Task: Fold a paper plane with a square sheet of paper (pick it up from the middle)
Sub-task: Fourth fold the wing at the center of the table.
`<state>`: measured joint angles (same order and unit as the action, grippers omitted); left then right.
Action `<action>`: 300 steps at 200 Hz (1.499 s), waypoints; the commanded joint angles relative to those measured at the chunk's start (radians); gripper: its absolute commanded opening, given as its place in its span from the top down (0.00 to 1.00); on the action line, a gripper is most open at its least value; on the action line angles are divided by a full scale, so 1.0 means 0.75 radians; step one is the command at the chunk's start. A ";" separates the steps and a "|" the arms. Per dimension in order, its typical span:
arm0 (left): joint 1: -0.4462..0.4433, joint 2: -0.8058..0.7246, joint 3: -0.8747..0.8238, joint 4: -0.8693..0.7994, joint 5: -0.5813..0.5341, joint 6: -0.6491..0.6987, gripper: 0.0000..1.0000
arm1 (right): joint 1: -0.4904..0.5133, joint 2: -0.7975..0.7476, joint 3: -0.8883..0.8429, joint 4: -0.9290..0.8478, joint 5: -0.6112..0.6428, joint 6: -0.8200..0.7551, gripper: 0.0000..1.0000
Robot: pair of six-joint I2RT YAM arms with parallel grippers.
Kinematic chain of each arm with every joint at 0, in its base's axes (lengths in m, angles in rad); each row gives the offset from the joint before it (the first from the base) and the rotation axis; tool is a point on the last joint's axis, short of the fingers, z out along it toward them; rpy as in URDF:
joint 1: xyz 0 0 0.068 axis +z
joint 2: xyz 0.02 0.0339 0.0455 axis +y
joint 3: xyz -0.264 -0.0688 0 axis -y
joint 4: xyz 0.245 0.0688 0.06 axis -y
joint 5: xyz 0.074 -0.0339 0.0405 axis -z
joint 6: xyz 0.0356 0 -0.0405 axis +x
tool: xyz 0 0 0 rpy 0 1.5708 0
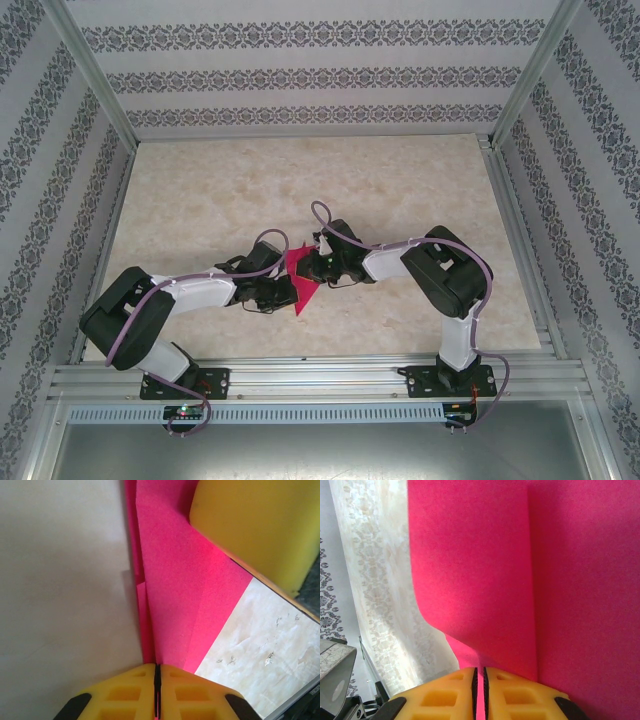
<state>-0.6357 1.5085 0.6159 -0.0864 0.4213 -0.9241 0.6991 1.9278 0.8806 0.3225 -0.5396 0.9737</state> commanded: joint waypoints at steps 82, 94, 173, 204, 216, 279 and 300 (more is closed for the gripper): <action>-0.018 0.020 0.028 -0.108 -0.129 0.052 0.97 | 0.027 0.089 -0.035 -0.148 0.068 -0.013 0.83; -0.018 0.012 0.019 -0.107 -0.132 0.050 0.98 | 0.028 0.092 -0.033 -0.151 0.064 -0.018 0.83; -0.019 -0.107 0.018 -0.157 -0.128 0.096 0.90 | 0.039 0.122 -0.013 -0.274 0.129 -0.045 0.90; -0.018 -0.207 0.053 -0.228 -0.151 0.108 0.84 | 0.039 0.121 0.002 -0.314 0.147 -0.049 0.90; -0.018 -0.236 0.051 -0.198 -0.110 0.107 0.81 | 0.043 0.123 0.007 -0.317 0.148 -0.047 0.90; -0.032 -0.106 0.069 0.047 0.162 0.085 0.79 | 0.045 0.134 0.024 -0.344 0.149 -0.053 0.90; -0.032 -0.044 0.079 0.022 0.151 0.100 0.80 | 0.045 0.134 0.025 -0.352 0.149 -0.055 0.90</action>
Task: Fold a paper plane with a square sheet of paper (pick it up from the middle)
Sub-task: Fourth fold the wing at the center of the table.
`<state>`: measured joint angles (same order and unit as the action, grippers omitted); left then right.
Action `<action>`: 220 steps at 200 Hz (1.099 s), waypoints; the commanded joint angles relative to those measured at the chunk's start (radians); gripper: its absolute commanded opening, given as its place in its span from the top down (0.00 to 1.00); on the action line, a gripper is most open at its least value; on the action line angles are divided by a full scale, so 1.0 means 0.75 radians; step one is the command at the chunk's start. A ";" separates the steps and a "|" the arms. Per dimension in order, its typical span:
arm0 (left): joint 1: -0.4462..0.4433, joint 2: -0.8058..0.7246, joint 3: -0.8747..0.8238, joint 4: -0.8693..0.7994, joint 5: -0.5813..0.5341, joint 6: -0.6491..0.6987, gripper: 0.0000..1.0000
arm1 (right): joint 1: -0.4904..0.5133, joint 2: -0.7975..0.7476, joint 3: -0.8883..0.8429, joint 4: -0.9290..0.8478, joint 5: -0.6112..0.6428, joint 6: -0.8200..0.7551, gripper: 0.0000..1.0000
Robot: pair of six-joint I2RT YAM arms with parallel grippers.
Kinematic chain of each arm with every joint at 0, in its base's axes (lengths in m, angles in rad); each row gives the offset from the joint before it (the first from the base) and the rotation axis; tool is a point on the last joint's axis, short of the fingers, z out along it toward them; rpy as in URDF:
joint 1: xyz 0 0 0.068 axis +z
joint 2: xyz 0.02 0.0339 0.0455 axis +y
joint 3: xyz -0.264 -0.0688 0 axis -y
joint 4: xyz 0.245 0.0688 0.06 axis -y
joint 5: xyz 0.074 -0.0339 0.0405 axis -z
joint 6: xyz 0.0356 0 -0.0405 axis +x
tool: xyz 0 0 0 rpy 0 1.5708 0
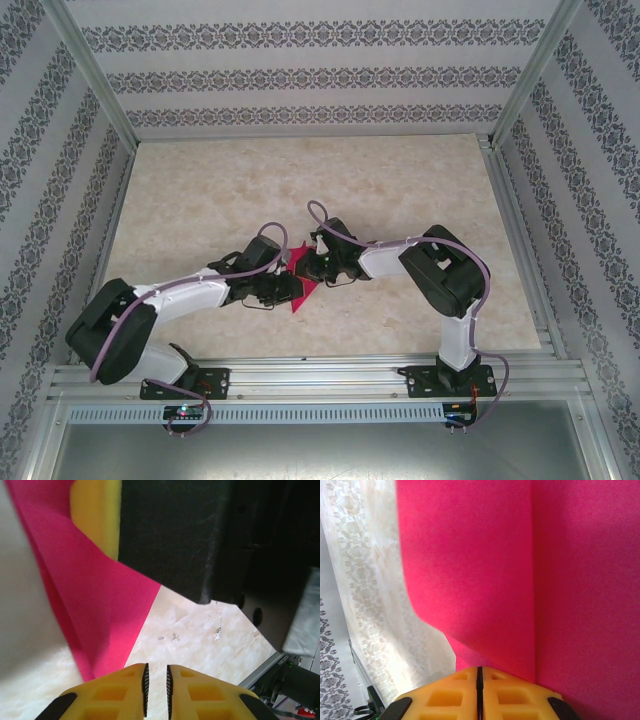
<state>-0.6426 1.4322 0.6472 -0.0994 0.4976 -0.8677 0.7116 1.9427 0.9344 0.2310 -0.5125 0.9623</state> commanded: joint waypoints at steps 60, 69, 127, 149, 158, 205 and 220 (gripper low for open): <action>-0.023 0.128 -0.010 0.005 -0.034 0.032 0.81 | 0.030 0.124 -0.044 -0.236 0.109 -0.042 0.90; -0.023 0.132 -0.019 0.016 -0.034 0.030 0.81 | 0.031 0.126 -0.043 -0.236 0.107 -0.042 0.90; -0.023 0.120 -0.081 0.051 -0.012 0.022 0.82 | 0.029 0.134 -0.043 -0.244 0.107 -0.046 0.90; -0.023 0.103 -0.101 0.029 -0.053 0.022 0.82 | 0.029 0.134 -0.049 -0.243 0.109 -0.042 0.90; -0.023 0.100 -0.097 -0.001 -0.056 0.039 0.82 | 0.030 0.134 -0.051 -0.243 0.109 -0.042 0.90; -0.023 0.100 -0.098 -0.060 -0.006 0.093 0.83 | 0.029 0.134 -0.048 -0.251 0.117 -0.044 0.90; -0.026 0.093 -0.115 -0.072 0.028 0.114 0.83 | 0.029 0.133 -0.046 -0.255 0.121 -0.044 0.90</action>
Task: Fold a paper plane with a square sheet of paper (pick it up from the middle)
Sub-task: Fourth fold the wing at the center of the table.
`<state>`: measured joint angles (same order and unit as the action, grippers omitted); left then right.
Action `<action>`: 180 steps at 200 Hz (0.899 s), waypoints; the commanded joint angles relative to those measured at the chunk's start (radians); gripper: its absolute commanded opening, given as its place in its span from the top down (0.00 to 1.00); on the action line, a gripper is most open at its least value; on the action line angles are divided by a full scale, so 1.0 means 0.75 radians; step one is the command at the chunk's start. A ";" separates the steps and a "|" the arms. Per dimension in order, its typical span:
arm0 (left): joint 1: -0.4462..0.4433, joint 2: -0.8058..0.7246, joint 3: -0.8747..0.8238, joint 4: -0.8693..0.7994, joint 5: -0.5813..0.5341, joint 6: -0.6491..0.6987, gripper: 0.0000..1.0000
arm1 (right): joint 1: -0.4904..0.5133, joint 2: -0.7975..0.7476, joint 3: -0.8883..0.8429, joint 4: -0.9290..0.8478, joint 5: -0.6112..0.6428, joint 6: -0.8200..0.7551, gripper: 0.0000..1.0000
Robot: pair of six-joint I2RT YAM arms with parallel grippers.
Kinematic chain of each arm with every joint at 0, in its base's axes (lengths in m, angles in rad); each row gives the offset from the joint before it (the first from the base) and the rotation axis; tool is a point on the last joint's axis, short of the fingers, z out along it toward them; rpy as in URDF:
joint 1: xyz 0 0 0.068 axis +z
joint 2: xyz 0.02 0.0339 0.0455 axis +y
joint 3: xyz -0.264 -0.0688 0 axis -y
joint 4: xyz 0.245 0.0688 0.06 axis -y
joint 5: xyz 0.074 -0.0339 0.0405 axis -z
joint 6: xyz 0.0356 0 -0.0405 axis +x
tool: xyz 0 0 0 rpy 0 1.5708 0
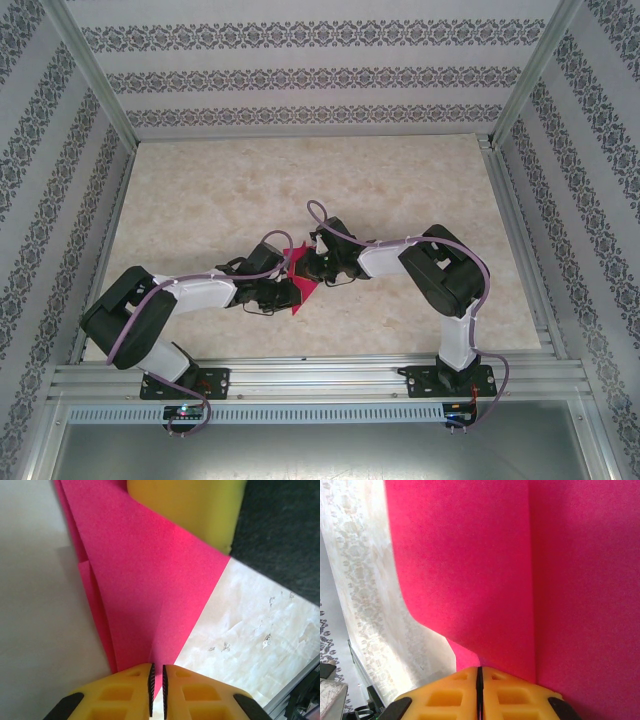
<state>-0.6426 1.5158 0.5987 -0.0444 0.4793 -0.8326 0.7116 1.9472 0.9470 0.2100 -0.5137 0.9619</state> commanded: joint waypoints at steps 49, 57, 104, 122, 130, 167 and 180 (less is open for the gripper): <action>-0.037 -0.044 -0.091 -0.234 0.103 0.108 0.83 | 0.029 0.132 -0.061 -0.236 0.127 -0.043 0.90; -0.037 -0.049 -0.094 -0.250 0.101 0.110 0.83 | 0.030 0.134 -0.060 -0.238 0.127 -0.043 0.90; -0.045 -0.053 -0.097 -0.337 0.050 0.126 0.83 | 0.031 0.130 -0.057 -0.240 0.125 -0.044 0.90; -0.054 -0.059 -0.103 -0.349 0.066 0.137 0.83 | 0.031 0.130 -0.059 -0.241 0.127 -0.041 0.90; -0.059 -0.075 -0.106 -0.350 0.068 0.136 0.83 | 0.033 0.130 -0.059 -0.243 0.130 -0.040 0.90; -0.064 -0.204 -0.107 -0.393 0.091 0.148 0.83 | 0.041 0.134 -0.063 -0.244 0.147 -0.025 0.90; -0.064 -0.248 -0.089 -0.443 0.074 0.157 0.84 | 0.040 0.136 -0.063 -0.243 0.153 -0.015 0.90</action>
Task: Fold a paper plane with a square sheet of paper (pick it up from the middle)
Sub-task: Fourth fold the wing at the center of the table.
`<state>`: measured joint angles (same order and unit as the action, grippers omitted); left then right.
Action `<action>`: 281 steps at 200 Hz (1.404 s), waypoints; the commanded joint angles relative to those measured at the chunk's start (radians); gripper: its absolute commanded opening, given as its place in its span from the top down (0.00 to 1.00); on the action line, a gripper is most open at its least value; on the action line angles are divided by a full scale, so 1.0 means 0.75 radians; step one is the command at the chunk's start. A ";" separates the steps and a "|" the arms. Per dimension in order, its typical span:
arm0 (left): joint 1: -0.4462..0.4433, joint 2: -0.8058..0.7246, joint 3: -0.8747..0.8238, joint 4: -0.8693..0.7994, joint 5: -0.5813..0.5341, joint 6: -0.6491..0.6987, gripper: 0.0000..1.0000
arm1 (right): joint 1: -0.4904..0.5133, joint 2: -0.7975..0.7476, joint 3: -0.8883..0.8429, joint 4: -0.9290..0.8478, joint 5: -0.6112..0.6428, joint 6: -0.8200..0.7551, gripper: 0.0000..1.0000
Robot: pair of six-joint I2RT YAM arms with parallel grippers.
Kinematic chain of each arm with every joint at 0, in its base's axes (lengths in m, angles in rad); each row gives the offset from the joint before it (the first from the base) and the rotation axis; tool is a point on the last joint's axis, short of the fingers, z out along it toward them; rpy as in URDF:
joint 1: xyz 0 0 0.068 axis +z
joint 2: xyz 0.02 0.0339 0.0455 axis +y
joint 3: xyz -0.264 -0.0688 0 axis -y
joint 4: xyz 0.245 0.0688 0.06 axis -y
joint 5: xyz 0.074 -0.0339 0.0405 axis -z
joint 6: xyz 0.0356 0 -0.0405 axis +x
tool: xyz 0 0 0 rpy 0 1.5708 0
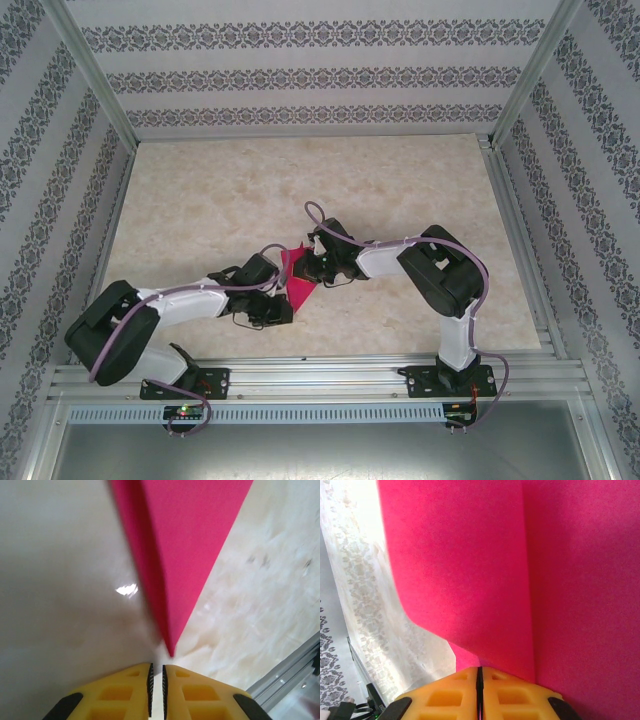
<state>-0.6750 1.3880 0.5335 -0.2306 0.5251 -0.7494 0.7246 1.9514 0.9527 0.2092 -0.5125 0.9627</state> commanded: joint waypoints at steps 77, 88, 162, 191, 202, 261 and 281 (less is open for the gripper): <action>0.051 -0.391 -0.003 -0.057 -0.174 -0.215 0.79 | 0.073 0.054 -0.200 -0.074 0.295 0.232 0.90; 0.050 -0.368 0.011 0.035 -0.143 -0.237 0.78 | 0.089 0.042 -0.204 -0.071 0.321 0.250 0.90; 0.051 -0.066 0.067 0.270 -0.105 -0.275 0.78 | 0.102 0.026 -0.184 -0.083 0.325 0.239 0.90; 0.051 0.041 0.052 0.266 -0.151 -0.274 0.79 | 0.100 0.029 -0.168 -0.083 0.307 0.218 0.89; 0.051 0.068 0.044 0.225 -0.189 -0.277 0.81 | 0.098 0.025 -0.161 -0.081 0.300 0.206 0.89; 0.049 0.066 -0.081 0.117 -0.247 -0.251 0.87 | 0.048 -0.007 -0.106 -0.070 0.216 0.089 0.86; 0.049 0.042 -0.142 0.130 -0.244 -0.250 0.88 | 0.003 -0.060 -0.094 -0.054 0.173 0.032 0.83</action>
<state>-0.6460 1.4216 0.5114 -0.0349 0.3756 -0.9443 0.7670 1.9049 0.8917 0.2962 -0.3626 1.0744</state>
